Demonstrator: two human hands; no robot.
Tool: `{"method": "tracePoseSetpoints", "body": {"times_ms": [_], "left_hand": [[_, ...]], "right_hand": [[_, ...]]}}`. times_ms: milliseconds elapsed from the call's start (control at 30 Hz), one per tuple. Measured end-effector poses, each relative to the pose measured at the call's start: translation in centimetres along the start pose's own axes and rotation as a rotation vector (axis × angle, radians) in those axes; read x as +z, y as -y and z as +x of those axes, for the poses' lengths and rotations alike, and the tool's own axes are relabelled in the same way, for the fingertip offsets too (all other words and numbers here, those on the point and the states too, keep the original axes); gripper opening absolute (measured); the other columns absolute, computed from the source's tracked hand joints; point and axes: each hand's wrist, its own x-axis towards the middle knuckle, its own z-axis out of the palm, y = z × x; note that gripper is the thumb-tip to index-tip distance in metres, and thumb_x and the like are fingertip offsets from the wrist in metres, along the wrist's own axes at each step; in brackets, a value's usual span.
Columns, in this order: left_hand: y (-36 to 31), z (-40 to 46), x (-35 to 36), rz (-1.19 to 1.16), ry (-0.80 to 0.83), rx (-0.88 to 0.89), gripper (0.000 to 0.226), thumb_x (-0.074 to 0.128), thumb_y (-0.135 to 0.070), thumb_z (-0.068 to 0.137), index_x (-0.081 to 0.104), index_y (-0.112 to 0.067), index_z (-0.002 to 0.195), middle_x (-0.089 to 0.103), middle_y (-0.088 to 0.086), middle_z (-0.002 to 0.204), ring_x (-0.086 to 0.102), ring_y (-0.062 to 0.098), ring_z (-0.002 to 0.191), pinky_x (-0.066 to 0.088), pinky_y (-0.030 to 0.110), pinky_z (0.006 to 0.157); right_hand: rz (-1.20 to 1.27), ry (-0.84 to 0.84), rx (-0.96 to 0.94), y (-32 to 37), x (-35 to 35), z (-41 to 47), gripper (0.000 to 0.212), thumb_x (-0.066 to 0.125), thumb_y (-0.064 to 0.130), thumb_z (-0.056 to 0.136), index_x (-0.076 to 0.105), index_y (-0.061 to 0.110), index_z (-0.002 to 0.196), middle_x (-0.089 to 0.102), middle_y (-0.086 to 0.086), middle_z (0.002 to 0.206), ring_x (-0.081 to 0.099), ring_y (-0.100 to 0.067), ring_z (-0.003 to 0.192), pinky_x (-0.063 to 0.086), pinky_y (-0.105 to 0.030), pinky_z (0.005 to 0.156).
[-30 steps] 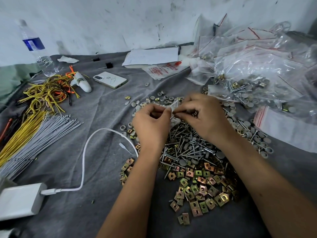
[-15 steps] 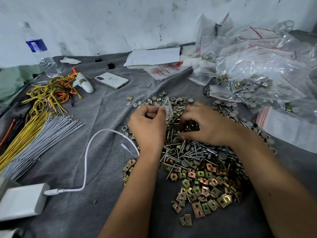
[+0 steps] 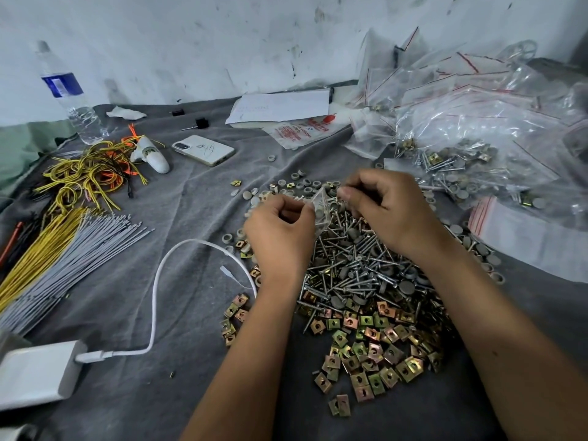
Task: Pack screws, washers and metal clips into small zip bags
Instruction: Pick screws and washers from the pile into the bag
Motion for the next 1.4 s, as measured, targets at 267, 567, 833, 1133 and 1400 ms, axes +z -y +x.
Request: {"method": "tracePoseSetpoints", "body": {"times_ms": [267,567,833,1133,1400], "left_hand": [[-0.4,-0.5,-0.1,0.007,0.082,0.075,0.020,0.077,-0.010,0.088,0.071,-0.021,0.071,0.066,-0.008,0.060,0.058,0.001,0.052,0.042,0.014,0.049],[-0.4,-0.4,0.0,0.001,0.050,0.076,0.020,0.076,-0.010,0.088,0.072,-0.021,0.072,0.067,-0.009,0.061,0.059,0.002,0.054,0.043,0.014,0.050],[-0.2,0.1,-0.1,-0.091,-0.057,-0.044,0.016,0.075,-0.008,0.086,0.074,-0.016,0.071,0.055,-0.019,0.046,0.048,-0.002,0.042,0.035,0.010,0.045],[-0.1,0.4,-0.3,-0.162,-0.058,-0.122,0.023,0.075,-0.009,0.086,0.071,-0.022,0.067,0.053,-0.016,0.048,0.046,0.001,0.046,0.040,0.020,0.049],[0.1,0.3,-0.3,-0.001,0.098,-0.005,0.018,0.079,-0.015,0.088,0.074,-0.023,0.073,0.057,-0.019,0.050,0.050,0.000,0.047,0.039,0.016,0.049]], "right_hand": [[-0.122,0.072,-0.034,0.8,0.1,0.0,0.020,0.080,0.012,0.087,0.077,0.022,0.105,0.074,0.013,0.093,0.070,0.001,0.088,0.058,-0.021,0.080],[-0.239,0.023,-0.171,1.0,0.6,0.0,0.022,0.082,0.012,0.084,0.080,0.016,0.105,0.077,0.005,0.095,0.068,-0.002,0.082,0.052,-0.013,0.076],[-0.325,0.154,0.002,0.3,-0.4,0.0,0.025,0.074,0.052,0.081,0.073,0.029,0.091,0.065,0.018,0.085,0.063,0.001,0.073,0.048,-0.019,0.065],[-0.529,0.458,0.041,0.3,-0.3,0.2,0.016,0.071,0.041,0.092,0.071,0.026,0.097,0.053,0.012,0.098,0.053,-0.011,0.098,0.045,-0.031,0.084],[-0.247,0.040,0.019,0.7,-0.8,0.3,0.005,0.064,0.024,0.100,0.068,0.023,0.099,0.063,0.014,0.081,0.061,0.002,0.071,0.040,-0.007,0.062]]}}
